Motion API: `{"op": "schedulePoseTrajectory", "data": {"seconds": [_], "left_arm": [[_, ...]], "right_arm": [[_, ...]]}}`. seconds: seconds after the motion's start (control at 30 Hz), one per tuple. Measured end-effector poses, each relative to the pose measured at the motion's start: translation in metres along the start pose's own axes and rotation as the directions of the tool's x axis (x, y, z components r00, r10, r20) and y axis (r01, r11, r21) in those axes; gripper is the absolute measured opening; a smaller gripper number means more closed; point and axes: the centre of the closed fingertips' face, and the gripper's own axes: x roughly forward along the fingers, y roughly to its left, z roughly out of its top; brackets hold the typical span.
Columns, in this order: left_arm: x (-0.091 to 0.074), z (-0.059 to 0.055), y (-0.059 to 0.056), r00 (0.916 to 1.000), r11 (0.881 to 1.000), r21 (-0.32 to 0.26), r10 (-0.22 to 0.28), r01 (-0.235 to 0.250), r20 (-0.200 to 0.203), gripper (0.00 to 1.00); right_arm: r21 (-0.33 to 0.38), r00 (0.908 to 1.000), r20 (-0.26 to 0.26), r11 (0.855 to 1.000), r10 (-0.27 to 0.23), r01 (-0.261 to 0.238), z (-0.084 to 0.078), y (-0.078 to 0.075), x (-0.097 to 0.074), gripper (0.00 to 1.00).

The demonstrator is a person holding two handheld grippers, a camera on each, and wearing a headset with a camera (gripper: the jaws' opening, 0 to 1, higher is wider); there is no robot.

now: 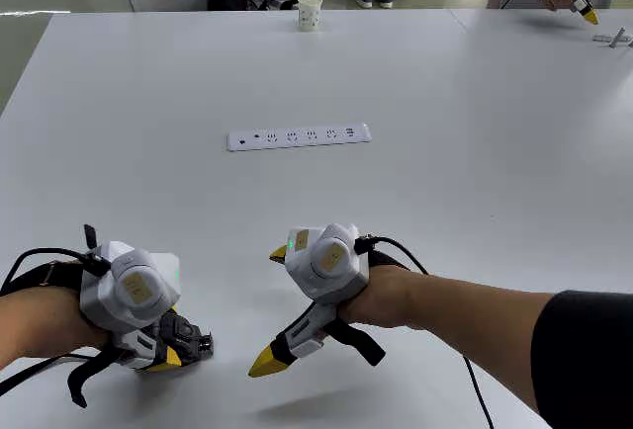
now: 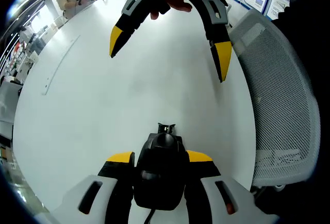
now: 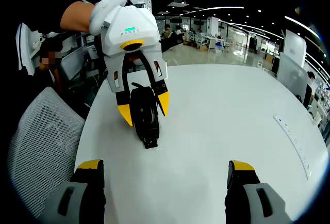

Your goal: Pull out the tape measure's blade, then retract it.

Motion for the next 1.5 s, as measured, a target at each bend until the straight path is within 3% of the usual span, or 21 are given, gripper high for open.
{"op": "schedulePoseTrajectory", "data": {"seconds": [0.23,0.33,0.47,0.6,0.83,1.03,1.4,1.5], "left_arm": [[0.000,0.001,0.001,0.9998,0.999,-0.031,0.015,-0.014,0.012,0.33],[0.000,0.001,0.001,0.9999,0.999,-0.041,0.009,-0.009,0.013,0.33],[0.001,0.001,0.001,0.9997,0.999,-0.051,-0.006,0.007,0.022,0.33],[0.002,0.001,0.000,0.9996,0.998,-0.055,-0.009,0.010,0.026,0.33],[0.002,0.001,0.001,0.9978,0.996,-0.083,-0.004,0.010,0.066,0.34],[0.002,0.001,0.001,0.9979,0.996,-0.084,-0.007,0.012,0.065,0.34],[0.003,0.001,-0.001,0.9973,0.996,-0.091,-0.012,0.019,0.073,0.35],[0.003,0.001,-0.001,0.9974,0.996,-0.086,-0.017,0.023,0.070,0.35]], "right_arm": [[-0.040,0.9992,-0.031,0.999,0.026,-0.027,0.002,0.002,0.020,0.99],[-0.065,0.9983,-0.038,0.997,0.045,-0.047,0.006,0.005,0.026,0.91],[-0.093,0.9972,-0.041,0.993,0.062,-0.065,0.009,0.007,0.036,0.90],[-0.060,0.9944,-0.037,0.993,0.099,-0.101,0.011,0.014,0.045,0.75],[-0.088,0.9894,-0.041,0.986,0.140,-0.143,0.011,0.023,0.061,0.52],[-0.108,0.9893,-0.056,0.984,0.135,-0.140,0.010,0.023,0.075,0.30],[-0.182,0.9847,-0.100,0.970,0.143,-0.159,0.004,0.029,0.079,0.12],[-0.187,0.9861,-0.101,0.971,0.132,-0.150,0.005,0.030,0.081,0.12]]}}
